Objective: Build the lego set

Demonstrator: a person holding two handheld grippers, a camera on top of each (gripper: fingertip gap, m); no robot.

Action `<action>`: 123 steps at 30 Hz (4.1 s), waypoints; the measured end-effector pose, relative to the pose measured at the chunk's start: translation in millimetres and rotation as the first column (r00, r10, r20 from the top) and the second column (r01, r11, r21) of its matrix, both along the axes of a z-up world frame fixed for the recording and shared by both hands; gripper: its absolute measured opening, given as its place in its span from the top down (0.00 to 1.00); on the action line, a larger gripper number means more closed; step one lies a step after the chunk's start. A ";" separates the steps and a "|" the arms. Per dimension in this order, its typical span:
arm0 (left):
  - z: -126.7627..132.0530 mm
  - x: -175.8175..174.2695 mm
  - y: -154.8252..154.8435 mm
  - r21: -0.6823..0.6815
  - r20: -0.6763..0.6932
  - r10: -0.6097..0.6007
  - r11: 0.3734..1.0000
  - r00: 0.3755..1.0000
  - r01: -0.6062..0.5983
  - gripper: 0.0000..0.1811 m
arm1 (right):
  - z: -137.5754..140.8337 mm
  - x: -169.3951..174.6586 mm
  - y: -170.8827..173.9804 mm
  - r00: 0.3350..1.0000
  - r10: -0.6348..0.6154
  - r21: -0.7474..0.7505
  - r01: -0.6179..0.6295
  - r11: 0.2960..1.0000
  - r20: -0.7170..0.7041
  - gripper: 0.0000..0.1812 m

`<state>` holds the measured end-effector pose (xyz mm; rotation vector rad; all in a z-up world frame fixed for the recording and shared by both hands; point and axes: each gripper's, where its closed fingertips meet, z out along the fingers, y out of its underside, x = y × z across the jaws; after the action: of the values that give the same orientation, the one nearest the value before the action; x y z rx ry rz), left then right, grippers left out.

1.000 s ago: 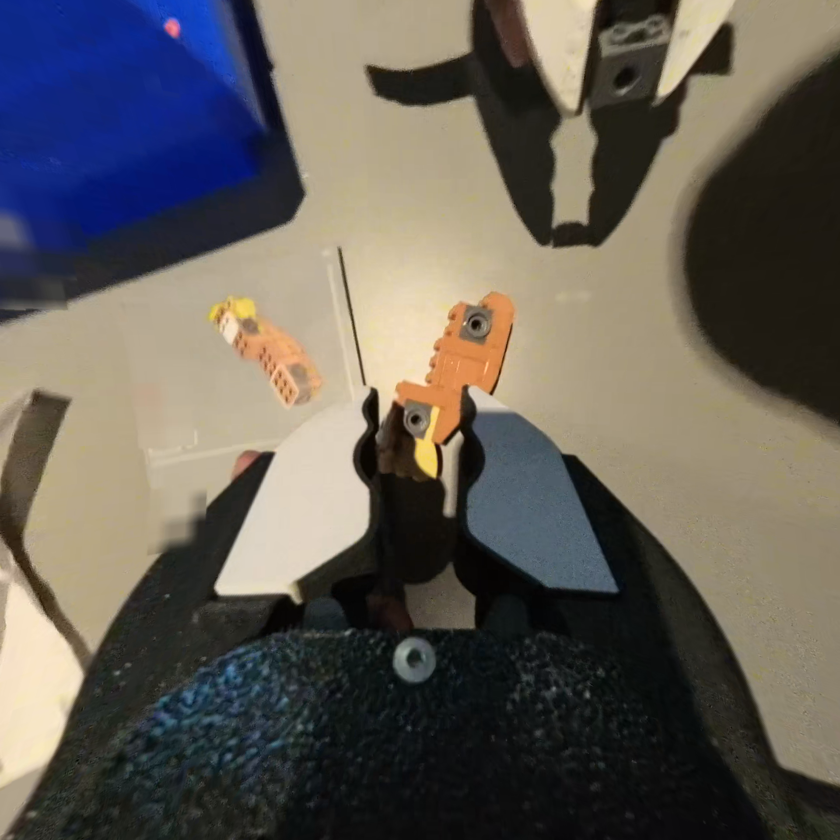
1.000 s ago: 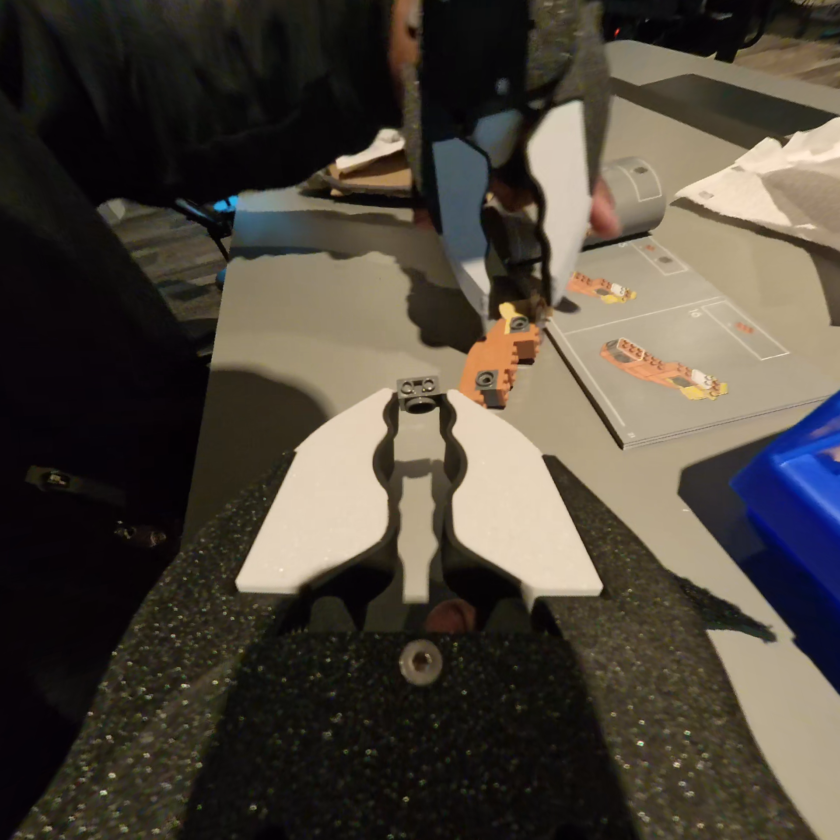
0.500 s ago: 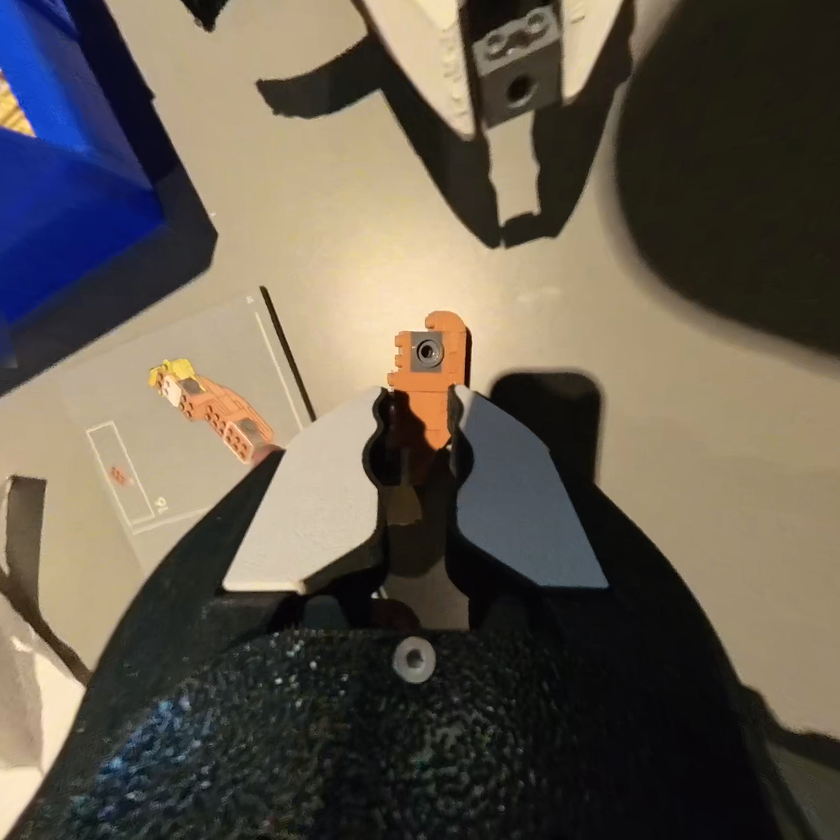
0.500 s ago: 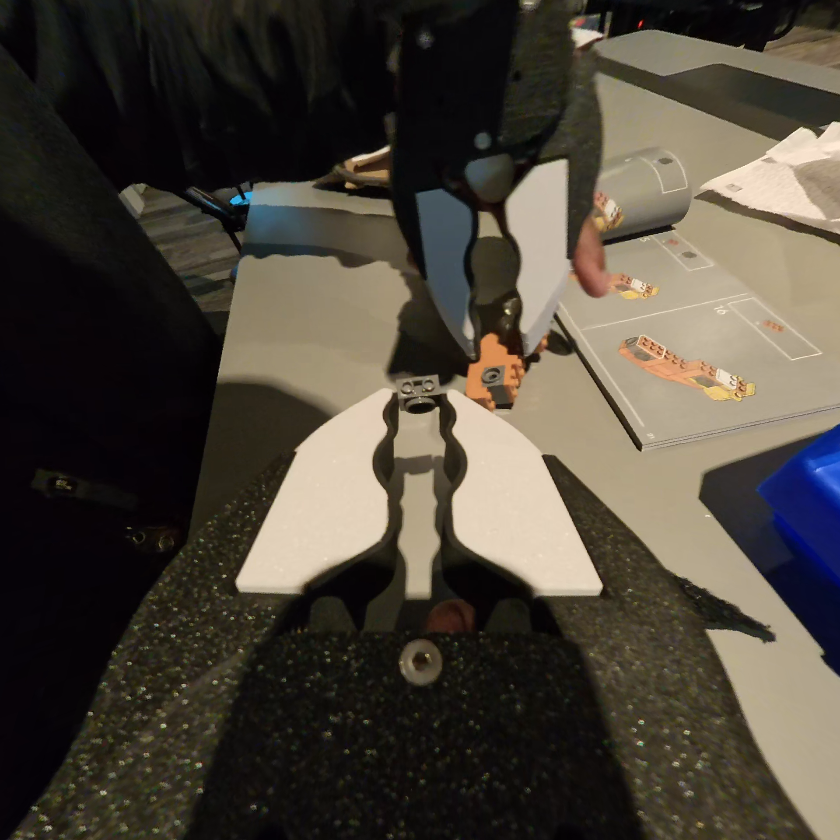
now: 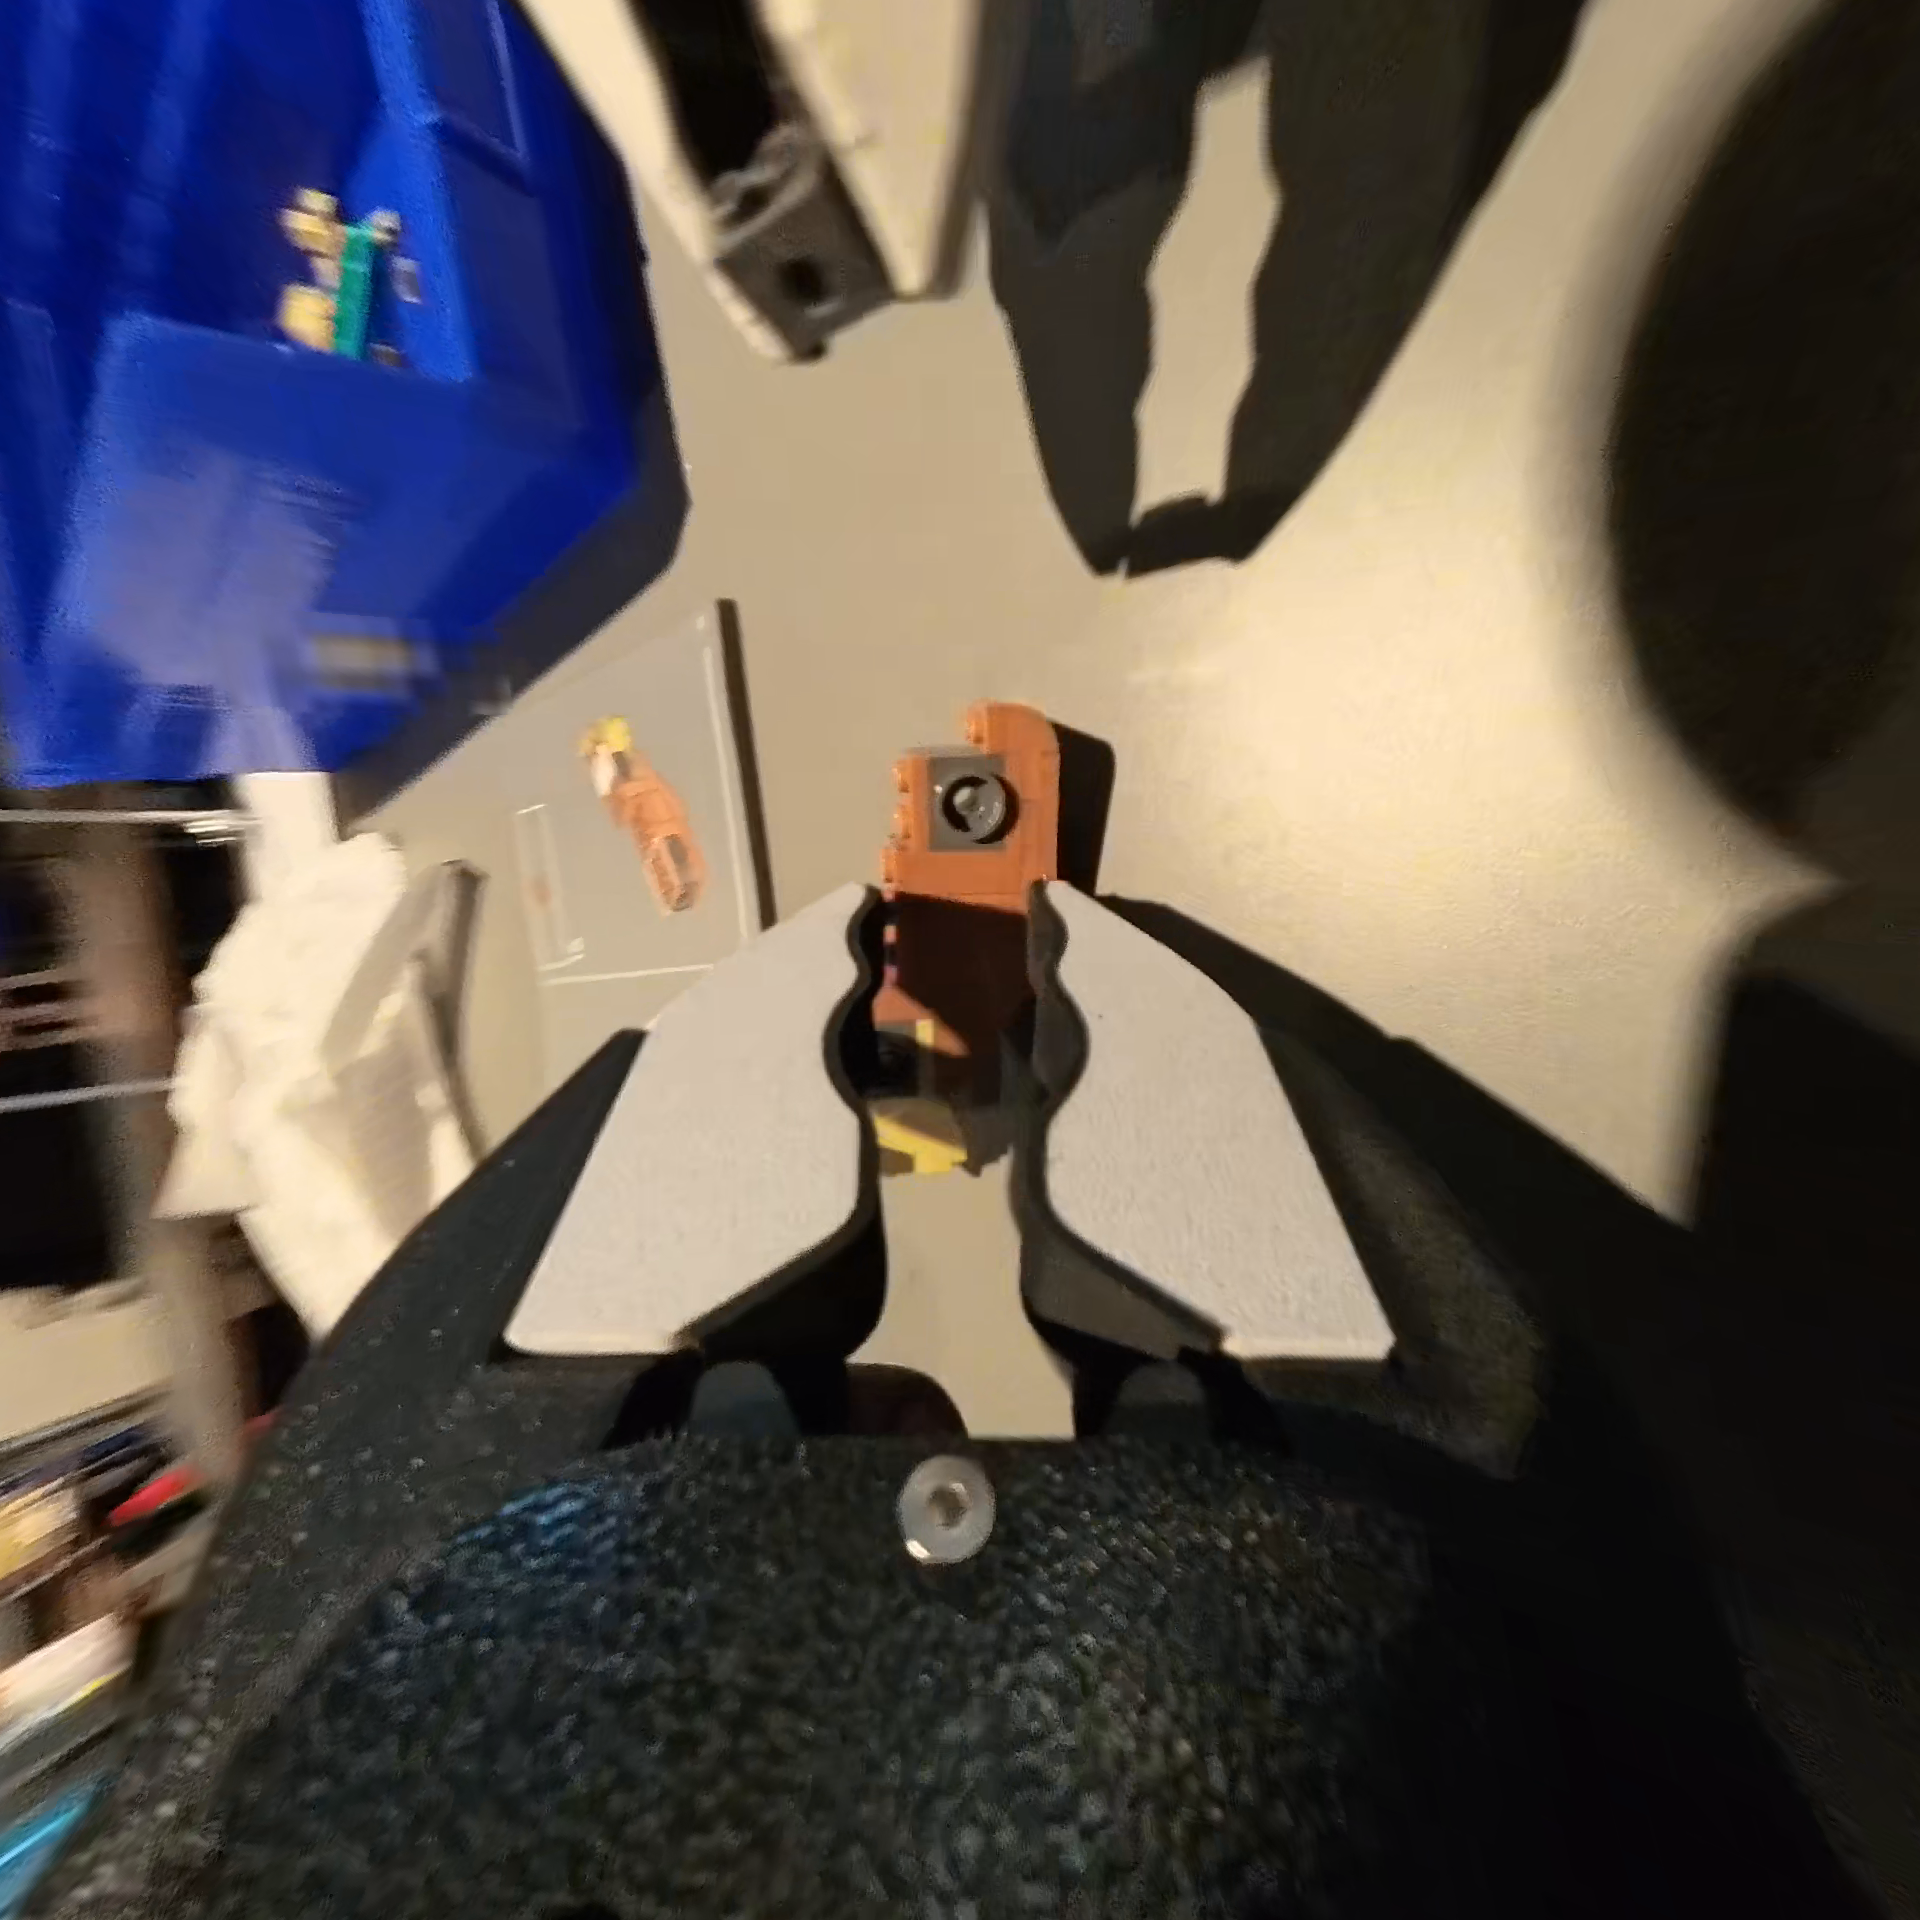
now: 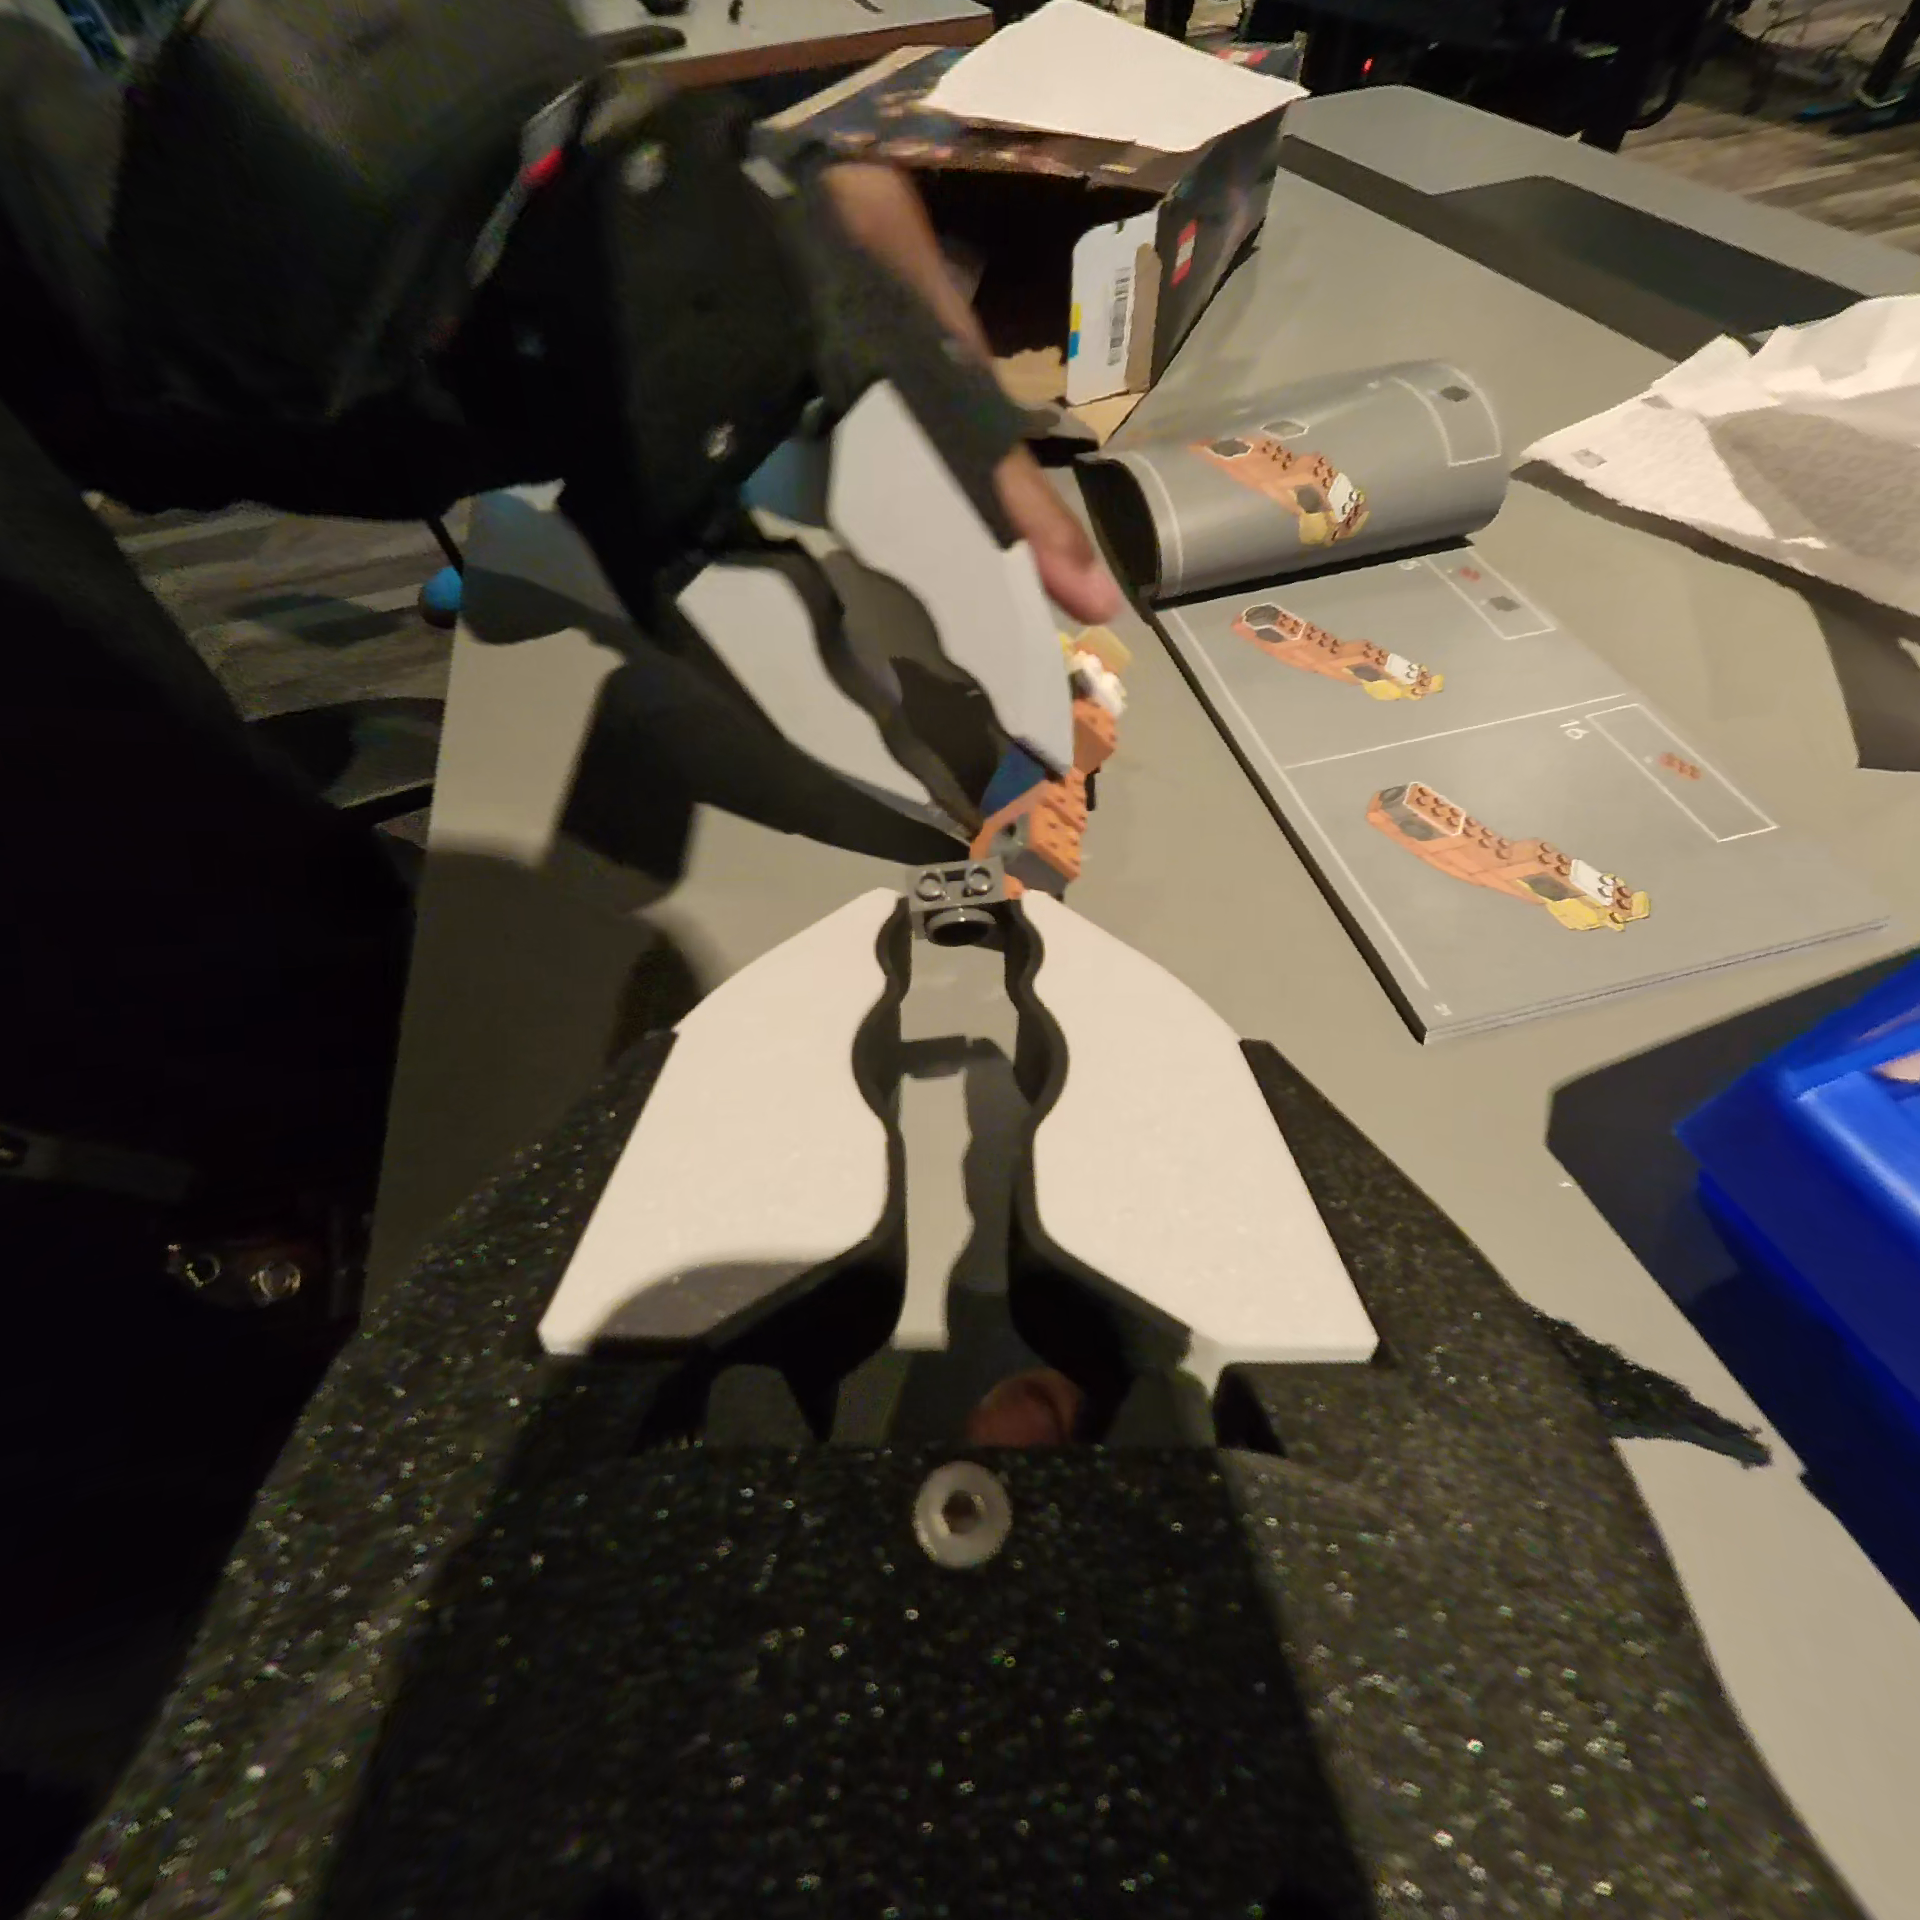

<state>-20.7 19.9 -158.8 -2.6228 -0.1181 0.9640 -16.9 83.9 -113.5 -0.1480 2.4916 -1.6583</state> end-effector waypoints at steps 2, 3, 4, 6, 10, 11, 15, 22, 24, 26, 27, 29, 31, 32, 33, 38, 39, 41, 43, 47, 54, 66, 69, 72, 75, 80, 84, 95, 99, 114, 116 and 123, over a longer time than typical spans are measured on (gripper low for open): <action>0.1 4.4 -0.8 -0.034 -0.074 0.009 0.999 0.997 -0.011 0.85 | -0.5 0.4 -1.1 1.000 -0.006 0.002 0.006 1.000 -0.004 0.91; 0.2 6.7 -1.0 -0.045 -0.099 0.013 0.999 0.995 -0.018 0.85 | -0.8 1.0 -1.5 1.000 -0.006 0.005 0.006 1.000 -0.005 0.91; 0.4 8.8 -1.6 -0.054 -0.117 0.019 0.998 0.993 -0.026 0.85 | -1.1 1.7 -1.9 1.000 -0.005 0.007 0.005 1.000 -0.006 0.91; 0.5 12.1 -3.0 -0.068 -0.138 0.032 0.997 0.990 -0.041 0.85 | -1.5 2.4 -3.1 1.000 -0.008 0.010 0.008 1.000 -0.003 0.91; 1.3 17.6 -3.4 -0.085 -0.148 0.037 0.995 0.988 -0.050 0.86 | -3.1 5.1 -6.5 1.000 -0.021 0.027 0.021 0.999 0.014 0.91; 1.9 18.6 -3.0 -0.090 -0.155 0.035 0.995 0.987 -0.050 0.86 | -3.7 5.9 -7.5 0.999 -0.028 0.032 0.028 0.999 0.020 0.91; 2.1 24.1 3.0 -0.095 -0.171 0.022 0.995 0.985 -0.039 0.86 | -9.5 10.5 -11.1 0.997 -0.057 0.057 0.054 0.997 0.043 0.91; 1.6 28.1 5.6 -0.068 -0.171 0.037 0.996 0.985 -0.049 0.86 | -14.4 20.5 -15.9 0.997 -0.051 0.067 0.047 0.997 0.057 0.91; 2.7 29.1 5.5 -0.051 -0.169 0.043 0.997 0.985 -0.052 0.85 | -12.2 21.3 -16.9 0.996 -0.043 0.054 0.039 0.998 0.081 0.91; 5.6 30.4 3.8 -0.029 -0.162 0.050 0.998 0.986 -0.056 0.84 | -9.5 21.5 -17.8 0.994 -0.040 0.041 0.036 0.999 0.103 0.91; 8.3 30.9 2.9 -0.010 -0.158 0.055 0.998 0.986 -0.057 0.83 | -9.4 20.9 -18.5 0.994 -0.044 0.042 0.040 0.998 0.105 0.91; 14.1 32.4 0.4 0.027 -0.143 0.050 0.999 0.989 -0.046 0.81 | -10.2 20.7 -20.2 0.994 -0.051 0.052 0.047 0.998 0.092 0.91; 17.5 33.6 -5.7 0.041 -0.111 0.021 0.999 0.994 -0.017 0.79 | -11.6 22.7 -23.0 0.996 -0.052 0.064 0.047 0.997 0.077 0.91; 17.9 33.8 -9.4 0.049 -0.088 0.000 0.999 0.996 0.004 0.78 | -12.2 24.2 -24.7 0.996 -0.051 0.070 0.046 0.996 0.071 0.91; 17.9 33.5 -13.2 0.058 -0.059 -0.020 0.998 0.998 0.023 0.77 | -12.7 25.5 -26.5 0.996 -0.052 0.075 0.047 0.996 0.067 0.91; 16.3 29.4 -26.8 0.144 0.127 -0.128 0.983 0.984 0.109 0.70 | -16.9 27.6 -34.6 0.996 -0.083 0.104 0.078 0.992 0.041 0.91; 16.2 29.6 -28.7 0.169 0.173 -0.152 0.978 0.973 0.123 0.69 | -17.7 28.3 -35.5 0.996 -0.087 0.107 0.083 0.991 0.035 0.91; 19.7 26.8 -28.3 0.223 0.226 -0.202 0.963 0.953 0.151 0.68 | -18.6 30.1 -36.2 0.995 -0.093 0.111 0.090 0.990 0.029 0.91; 22.8 25.0 -23.3 0.294 0.283 -0.257 0.940 0.924 0.172 0.69 | -19.6 31.4 -36.6 0.995 -0.099 0.115 0.095 0.989 0.030 0.91; 12.6 20.8 -19.9 0.301 0.365 -0.316 0.930 0.876 0.210 0.73 | -21.8 31.4 -37.3 0.993 -0.110 0.124 0.105 0.987 0.037 0.91; -12.5 17.7 -18.9 0.136 0.371 -0.279 0.960 0.886 0.245 0.87 | -26.1 26.5 -38.1 0.991 -0.130 0.147 0.126 0.981 0.019 0.91; -11.3 24.1 -21.5 -0.043 0.339 -0.106 0.991 0.935 0.128 0.87 | -40.4 26.3 -38.8 0.991 -0.130 0.231 0.135 0.964 -0.038 0.91; -11.3 24.4 -22.0 -0.040 0.335 -0.092 0.993 0.938 0.112 0.87 | -42.2 25.6 -39.2 0.989 -0.137 0.239 0.148 0.960 -0.059 0.91; -11.7 25.2 -22.7 -0.037 0.335 -0.089 0.993 0.938 0.108 0.87 | -42.3 25.2 -40.1 0.986 -0.143 0.236 0.159 0.959 -0.083 0.91; -12.3 25.3 -23.5 -0.040 0.337 -0.082 0.994 0.938 0.101 0.87 | -41.9 24.8 -41.1 0.984 -0.147 0.232 0.167 0.958 -0.100 0.91; -12.4 25.6 -24.2 -0.048 0.337 -0.077 0.994 0.938 0.099 0.87 | -42.5 24.1 -42.0 0.980 -0.154 0.232 0.180 0.956 -0.130 0.91; -10.9 25.3 -23.7 -0.051 0.333 -0.077 0.994 0.940 0.099 0.87 | -44.2 22.8 -42.0 0.974 -0.157 0.237 0.193 0.952 -0.163 0.91; -10.6 25.4 -23.8 -0.060 0.334 -0.068 0.994 0.940 0.094 0.87 | -44.8 23.1 -42.0 0.969 -0.158 0.234 0.200 0.951 -0.188 0.91; -10.5 25.3 -23.9 -0.062 0.334 -0.067 0.994 0.940 0.092 0.87 | -45.2 22.7 -42.2 0.967 -0.160 0.236 0.206 0.950 -0.200 0.91; -12.8 25.5 -22.5 -0.041 0.342 -0.067 0.995 0.937 0.087 0.87 | -48.9 24.0 -42.1 0.968 -0.140 0.259 0.192 0.947 -0.207 0.84; -12.9 25.2 -22.4 -0.036 0.343 -0.067 0.996 0.937 0.084 0.87 | -48.5 24.0 -42.0 0.968 -0.140 0.256 0.192 0.947 -0.206 0.84; -13.0 24.9 -21.9 -0.009 0.344 -0.074 0.997 0.936 0.082 0.87 | -43.0 15.6 -32.6 0.963 -0.166 0.213 0.212 0.954 -0.214 0.83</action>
<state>4.2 -2.0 -171.8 -2.7698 -0.0869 0.4747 -1.2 51.4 -156.5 -0.0456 2.9090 -1.4587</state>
